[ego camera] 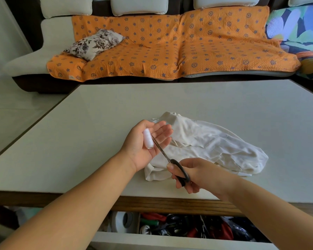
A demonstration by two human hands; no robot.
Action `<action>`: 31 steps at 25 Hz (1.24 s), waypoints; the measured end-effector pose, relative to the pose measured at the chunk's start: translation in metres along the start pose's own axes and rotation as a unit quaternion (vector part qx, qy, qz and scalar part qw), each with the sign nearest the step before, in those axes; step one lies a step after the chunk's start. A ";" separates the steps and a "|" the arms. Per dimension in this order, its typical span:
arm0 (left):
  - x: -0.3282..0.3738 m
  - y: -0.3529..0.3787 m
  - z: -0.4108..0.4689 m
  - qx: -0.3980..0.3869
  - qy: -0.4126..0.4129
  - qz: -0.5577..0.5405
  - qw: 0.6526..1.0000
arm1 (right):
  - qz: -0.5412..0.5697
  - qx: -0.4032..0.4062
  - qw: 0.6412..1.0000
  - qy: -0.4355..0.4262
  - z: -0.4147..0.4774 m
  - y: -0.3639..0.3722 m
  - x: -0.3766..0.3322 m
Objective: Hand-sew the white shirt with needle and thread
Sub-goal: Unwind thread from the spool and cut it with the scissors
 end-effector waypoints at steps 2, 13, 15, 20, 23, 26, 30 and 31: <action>0.000 0.000 0.000 -0.001 -0.001 -0.009 1.000 | 0.008 0.002 1.000 -0.003 0.002 0.000 0.001; 0.001 0.001 -0.004 -0.012 -0.003 -0.027 1.000 | 0.036 0.006 0.999 -0.010 0.000 -0.001 0.001; 0.001 0.000 -0.004 -0.011 -0.004 -0.030 0.999 | 0.029 0.008 1.000 -0.004 0.000 0.000 0.001; 0.004 -0.006 -0.004 0.012 0.003 -0.005 1.000 | 0.013 0.075 0.997 -0.032 0.002 -0.021 -0.007; 0.003 -0.012 -0.003 0.036 -0.001 0.000 0.999 | -0.016 0.192 0.978 -0.080 0.008 -0.054 -0.015; 0.000 -0.015 -0.006 0.041 -0.003 0.016 0.999 | -0.116 0.356 0.921 -0.110 0.015 -0.086 -0.016; -0.005 -0.014 -0.012 0.027 -0.018 0.035 0.999 | -0.138 0.407 0.898 -0.097 0.029 -0.094 -0.011; -0.007 -0.012 -0.013 0.020 -0.024 0.042 0.999 | -0.151 0.405 0.896 -0.101 0.032 -0.092 -0.012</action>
Point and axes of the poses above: each hand's wrist, its own z-axis towards the middle knuckle, its own y-axis out of the palm, x = y × z, the point moved 8 cm from there along z, towards the middle knuckle, and after that the axes turned 8 degrees about x, right-handed, at the moved point
